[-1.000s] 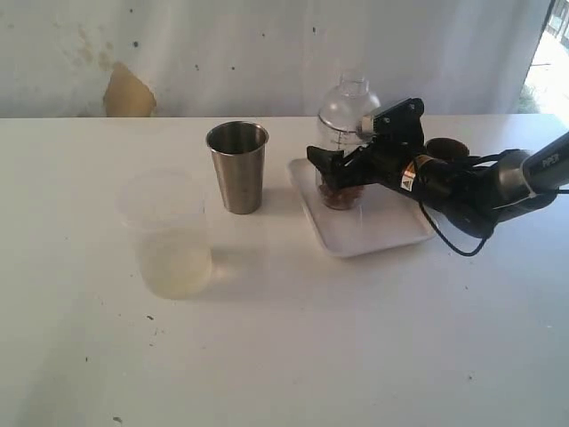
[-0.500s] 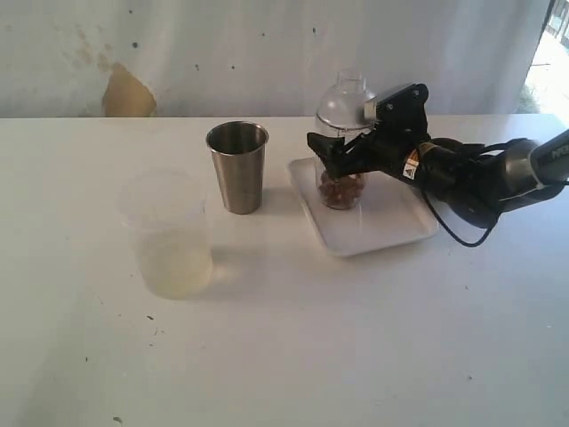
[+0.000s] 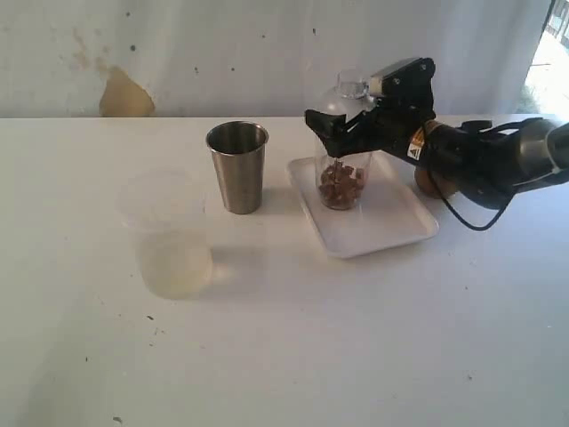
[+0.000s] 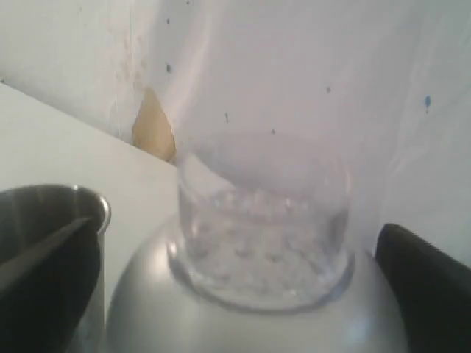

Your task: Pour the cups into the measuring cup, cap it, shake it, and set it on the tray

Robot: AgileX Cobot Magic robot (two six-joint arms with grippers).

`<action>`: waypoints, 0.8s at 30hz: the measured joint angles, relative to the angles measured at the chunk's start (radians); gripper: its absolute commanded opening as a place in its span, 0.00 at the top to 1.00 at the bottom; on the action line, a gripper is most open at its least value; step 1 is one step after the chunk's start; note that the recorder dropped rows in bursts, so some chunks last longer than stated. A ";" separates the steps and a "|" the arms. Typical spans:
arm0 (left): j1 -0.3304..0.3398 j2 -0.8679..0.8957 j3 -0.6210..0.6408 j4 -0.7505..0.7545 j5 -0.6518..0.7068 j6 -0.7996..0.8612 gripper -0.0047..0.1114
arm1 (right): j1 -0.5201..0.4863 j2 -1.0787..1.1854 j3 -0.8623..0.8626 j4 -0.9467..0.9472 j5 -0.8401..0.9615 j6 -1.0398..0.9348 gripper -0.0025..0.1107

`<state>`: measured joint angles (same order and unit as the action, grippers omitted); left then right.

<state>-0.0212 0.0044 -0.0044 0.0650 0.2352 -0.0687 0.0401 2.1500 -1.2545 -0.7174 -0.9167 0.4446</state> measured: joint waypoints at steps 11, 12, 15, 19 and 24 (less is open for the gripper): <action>0.000 0.000 0.000 0.000 0.000 0.000 0.96 | 0.000 -0.225 0.000 -0.008 0.110 0.032 0.17; 0.000 0.000 0.000 0.000 0.000 0.000 0.96 | 0.000 -0.258 0.000 -0.008 0.122 0.044 0.20; 0.000 0.000 0.000 0.000 0.000 0.000 0.96 | 0.000 -0.370 0.000 -0.012 0.202 0.096 0.41; 0.000 0.000 0.000 0.000 0.000 0.000 0.96 | 0.000 -0.506 0.000 -0.020 0.365 0.227 0.70; 0.000 0.000 0.000 0.000 0.000 0.000 0.96 | 0.000 -0.613 0.000 -0.079 0.464 0.368 0.92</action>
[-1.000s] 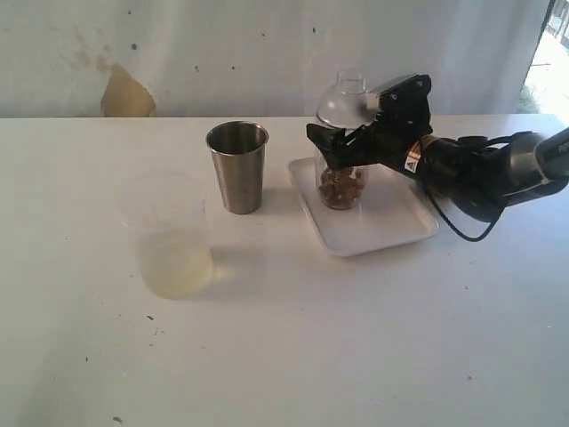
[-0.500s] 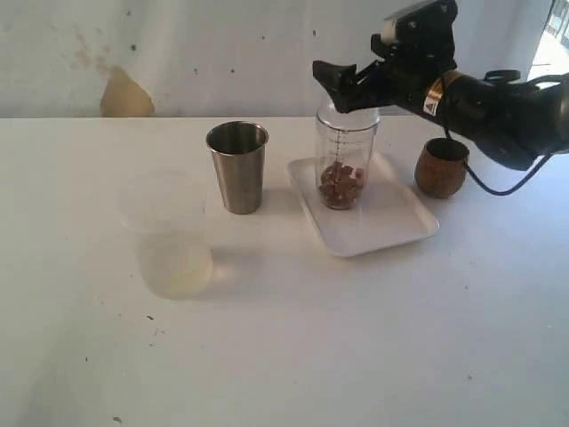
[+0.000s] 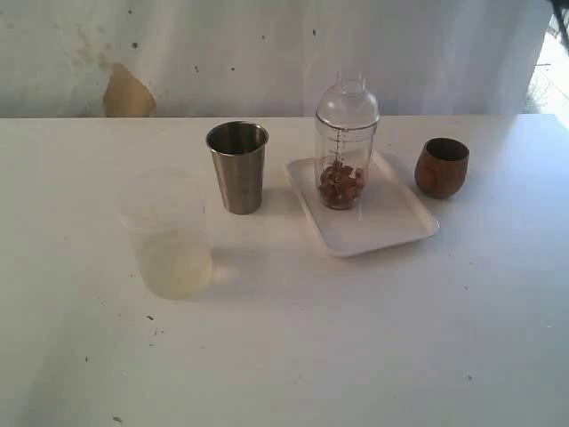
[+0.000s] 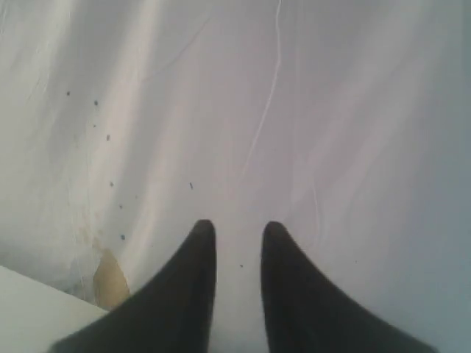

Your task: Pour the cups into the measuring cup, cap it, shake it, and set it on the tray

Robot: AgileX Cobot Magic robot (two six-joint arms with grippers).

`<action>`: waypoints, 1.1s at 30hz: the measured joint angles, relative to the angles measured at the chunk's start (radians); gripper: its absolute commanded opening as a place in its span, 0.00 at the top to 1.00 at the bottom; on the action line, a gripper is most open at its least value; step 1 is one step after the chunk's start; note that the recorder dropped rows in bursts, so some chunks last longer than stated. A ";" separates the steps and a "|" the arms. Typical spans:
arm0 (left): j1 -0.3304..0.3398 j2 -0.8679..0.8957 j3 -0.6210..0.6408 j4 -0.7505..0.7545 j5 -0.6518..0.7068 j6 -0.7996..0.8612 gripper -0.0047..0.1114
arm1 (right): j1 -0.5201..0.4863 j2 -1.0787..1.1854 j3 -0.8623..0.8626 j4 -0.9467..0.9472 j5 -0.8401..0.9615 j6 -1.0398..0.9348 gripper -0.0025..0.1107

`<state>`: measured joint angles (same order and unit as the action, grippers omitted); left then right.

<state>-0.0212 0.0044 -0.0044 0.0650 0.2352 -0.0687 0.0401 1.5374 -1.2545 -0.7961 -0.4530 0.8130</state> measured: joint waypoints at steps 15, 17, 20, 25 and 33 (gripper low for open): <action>0.000 0.000 0.000 0.000 0.000 0.000 0.96 | 0.000 -0.346 0.108 -0.388 0.102 0.495 0.98; 0.000 0.000 0.000 0.000 0.000 0.000 0.96 | 0.000 -0.406 0.159 -0.396 0.112 0.509 0.98; 0.000 0.000 0.000 0.000 0.000 0.000 0.96 | 0.000 -0.501 0.219 -0.400 0.139 0.511 0.98; 0.000 0.000 0.000 0.000 0.000 0.000 0.96 | 0.000 -0.663 0.286 -0.405 0.160 0.511 0.98; 0.000 0.000 0.000 0.000 0.000 0.000 0.96 | 0.000 -0.952 0.403 -0.408 0.164 0.518 0.98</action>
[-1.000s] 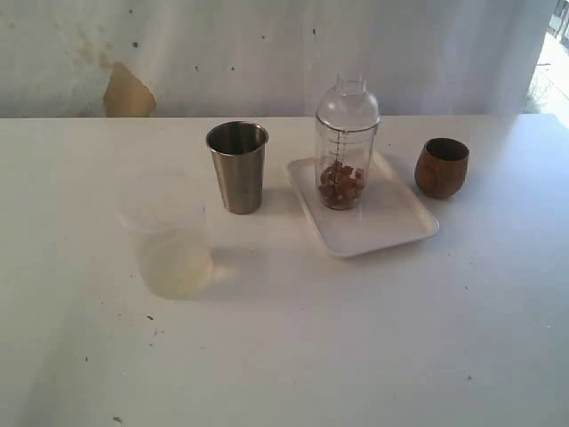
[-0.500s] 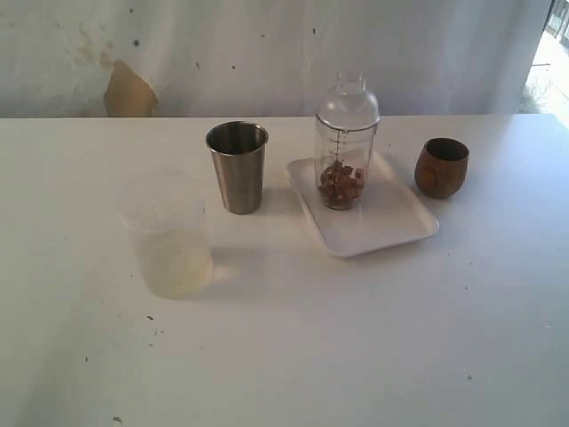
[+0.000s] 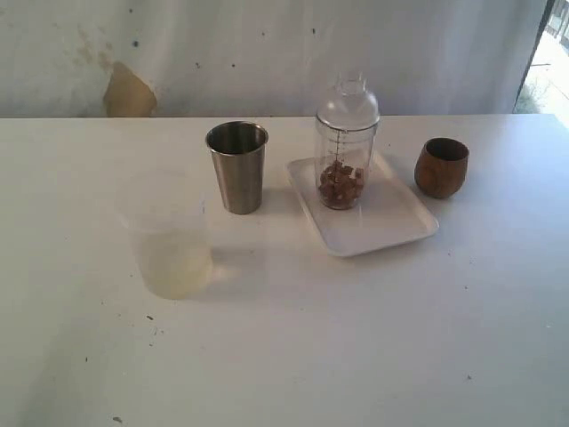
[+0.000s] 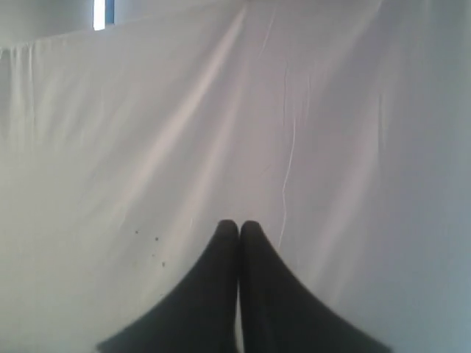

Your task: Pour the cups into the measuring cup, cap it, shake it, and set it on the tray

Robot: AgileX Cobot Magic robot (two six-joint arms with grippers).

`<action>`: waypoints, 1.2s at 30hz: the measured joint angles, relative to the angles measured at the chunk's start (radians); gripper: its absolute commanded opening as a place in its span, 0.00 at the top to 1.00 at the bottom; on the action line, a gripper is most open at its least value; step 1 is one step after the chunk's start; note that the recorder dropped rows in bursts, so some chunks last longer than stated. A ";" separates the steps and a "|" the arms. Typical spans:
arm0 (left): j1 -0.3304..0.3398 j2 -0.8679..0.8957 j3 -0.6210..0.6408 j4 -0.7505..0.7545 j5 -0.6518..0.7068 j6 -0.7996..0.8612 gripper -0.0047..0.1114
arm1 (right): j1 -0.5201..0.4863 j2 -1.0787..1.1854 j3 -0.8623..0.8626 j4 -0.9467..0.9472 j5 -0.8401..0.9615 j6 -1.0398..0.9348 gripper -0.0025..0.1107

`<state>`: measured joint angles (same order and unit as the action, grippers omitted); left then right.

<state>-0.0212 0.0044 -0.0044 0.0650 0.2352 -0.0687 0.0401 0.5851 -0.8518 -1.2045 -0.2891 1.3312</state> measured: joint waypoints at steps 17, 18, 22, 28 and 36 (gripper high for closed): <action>0.000 0.000 0.000 0.000 0.000 0.000 0.96 | 0.000 -0.340 0.105 -0.002 0.208 0.002 0.98; 0.000 0.000 0.000 0.000 0.000 0.000 0.96 | 0.000 -0.340 0.105 -0.002 0.208 0.002 0.98; 0.000 0.000 0.000 0.000 0.000 0.000 0.96 | 0.000 -0.340 0.105 -0.002 0.208 0.002 0.98; 0.000 0.000 0.000 0.000 0.000 0.000 0.96 | 0.000 -0.340 0.105 -0.002 0.208 0.002 0.98; 0.000 0.000 0.000 0.000 0.000 0.000 0.96 | 0.000 -0.340 0.105 -0.002 0.208 0.002 0.98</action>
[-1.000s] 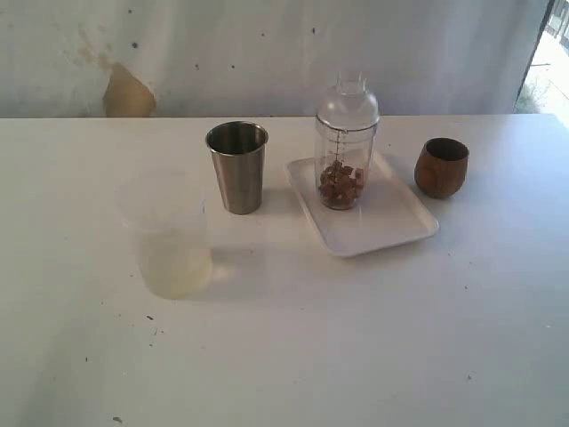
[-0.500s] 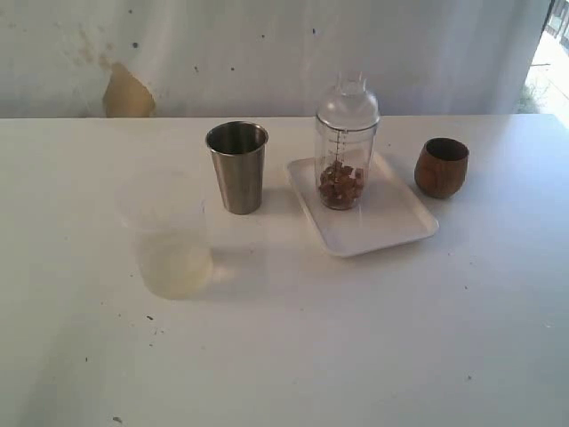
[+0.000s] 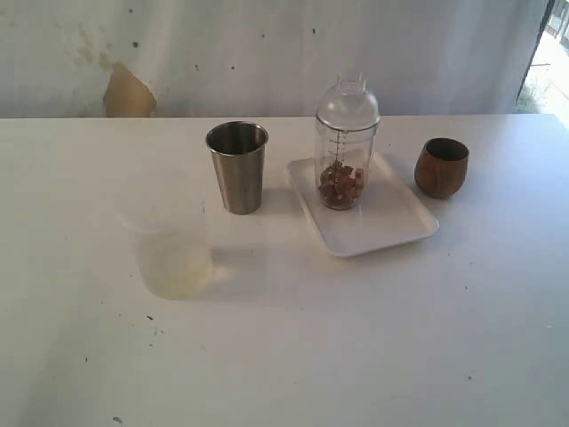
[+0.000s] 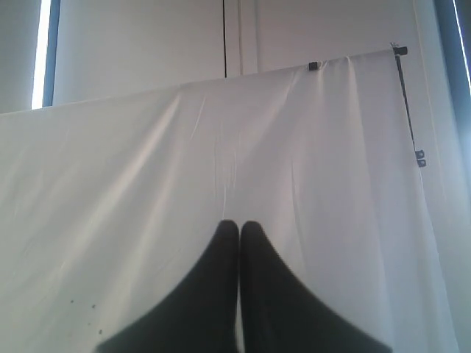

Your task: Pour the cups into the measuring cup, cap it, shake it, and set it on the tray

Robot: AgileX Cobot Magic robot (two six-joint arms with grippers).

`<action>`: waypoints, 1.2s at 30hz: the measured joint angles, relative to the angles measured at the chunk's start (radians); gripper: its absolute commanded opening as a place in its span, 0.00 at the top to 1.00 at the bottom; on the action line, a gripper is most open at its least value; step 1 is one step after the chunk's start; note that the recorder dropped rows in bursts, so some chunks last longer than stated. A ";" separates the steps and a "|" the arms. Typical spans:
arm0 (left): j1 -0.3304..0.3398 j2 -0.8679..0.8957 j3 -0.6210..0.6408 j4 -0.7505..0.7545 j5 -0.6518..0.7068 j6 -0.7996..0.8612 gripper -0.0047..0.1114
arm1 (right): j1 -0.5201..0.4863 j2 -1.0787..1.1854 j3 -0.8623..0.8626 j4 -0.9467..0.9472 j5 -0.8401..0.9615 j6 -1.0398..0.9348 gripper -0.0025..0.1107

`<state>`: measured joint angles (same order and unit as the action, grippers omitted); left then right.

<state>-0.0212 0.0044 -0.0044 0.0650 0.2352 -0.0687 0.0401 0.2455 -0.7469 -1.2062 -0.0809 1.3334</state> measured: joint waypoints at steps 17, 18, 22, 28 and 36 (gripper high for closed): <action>0.000 0.000 0.000 0.000 0.000 0.000 0.96 | 0.000 -0.006 0.031 0.180 0.034 -0.168 0.98; 0.000 0.000 0.000 0.000 0.000 0.000 0.96 | 0.000 -0.011 0.043 0.263 0.028 -0.246 0.98; 0.000 0.000 0.000 0.000 0.000 0.000 0.96 | 0.000 -0.046 0.130 0.708 -0.022 -0.712 0.98; 0.000 0.000 0.000 0.000 0.000 0.000 0.96 | 0.000 -0.151 0.288 0.945 -0.117 -1.091 0.98; 0.000 0.000 0.000 0.000 0.000 0.000 0.96 | 0.000 -0.241 0.516 1.007 -0.107 -1.317 0.98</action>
<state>-0.0212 0.0044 -0.0044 0.0650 0.2352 -0.0687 0.0401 0.0043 -0.2311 -0.1995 -0.1879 0.0169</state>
